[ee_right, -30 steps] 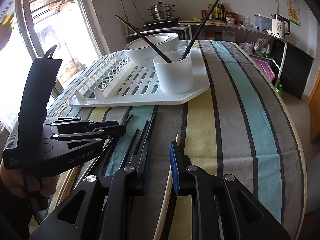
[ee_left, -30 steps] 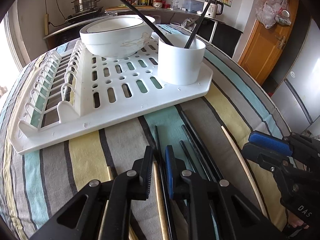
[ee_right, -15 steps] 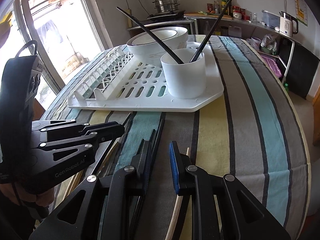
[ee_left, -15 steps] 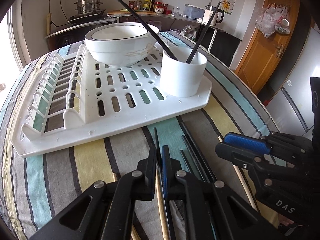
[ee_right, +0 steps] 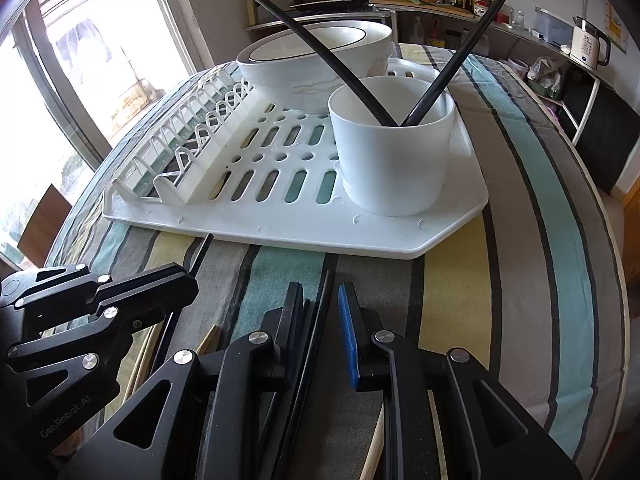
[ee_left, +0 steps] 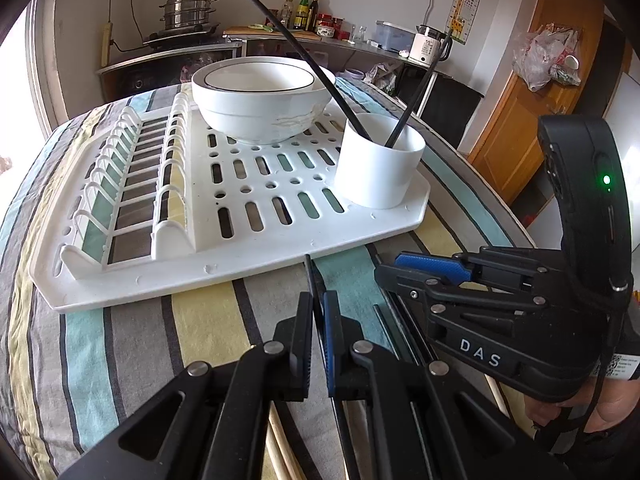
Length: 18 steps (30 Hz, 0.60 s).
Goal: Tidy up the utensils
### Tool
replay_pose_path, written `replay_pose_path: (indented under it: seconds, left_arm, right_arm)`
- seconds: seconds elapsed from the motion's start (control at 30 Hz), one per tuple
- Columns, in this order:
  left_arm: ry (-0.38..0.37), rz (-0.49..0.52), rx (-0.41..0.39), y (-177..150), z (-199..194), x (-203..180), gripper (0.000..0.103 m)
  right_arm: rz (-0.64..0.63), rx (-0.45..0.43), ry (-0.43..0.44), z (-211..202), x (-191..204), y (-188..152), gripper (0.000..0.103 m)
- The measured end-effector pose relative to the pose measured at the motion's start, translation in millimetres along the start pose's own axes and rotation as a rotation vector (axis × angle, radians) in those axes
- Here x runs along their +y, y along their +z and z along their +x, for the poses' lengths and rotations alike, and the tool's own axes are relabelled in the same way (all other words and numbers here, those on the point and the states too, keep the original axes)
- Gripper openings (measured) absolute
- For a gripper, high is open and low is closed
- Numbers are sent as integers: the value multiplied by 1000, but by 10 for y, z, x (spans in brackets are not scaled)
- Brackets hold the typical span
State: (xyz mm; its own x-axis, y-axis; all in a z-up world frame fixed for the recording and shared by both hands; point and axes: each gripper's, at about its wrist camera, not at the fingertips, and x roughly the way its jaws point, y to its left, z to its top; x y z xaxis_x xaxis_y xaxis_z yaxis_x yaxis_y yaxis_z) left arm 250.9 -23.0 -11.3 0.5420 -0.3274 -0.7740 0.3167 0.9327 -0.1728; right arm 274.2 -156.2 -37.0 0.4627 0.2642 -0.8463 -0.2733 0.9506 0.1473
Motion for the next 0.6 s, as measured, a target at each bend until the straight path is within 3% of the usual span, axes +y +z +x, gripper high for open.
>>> replay_pose_path:
  seconds: [0.17, 0.27, 0.37, 0.6]
  left_arm:
    - [-3, -5, -3, -10, -16, 23, 6]
    - [-5, -6, -5, -14, -28, 35, 6]
    - [-2, -9, -7, -16, -45, 53, 6]
    - [-2, -15, -7, -21, -50, 75, 6]
  right_arm:
    - [1, 10, -17, 11, 15, 39, 10]
    - [56, 42, 23, 42, -78, 94, 9]
    - [24, 52, -14, 54, -46, 118, 4]
    - [-53, 56, -76, 50, 96, 83, 4]
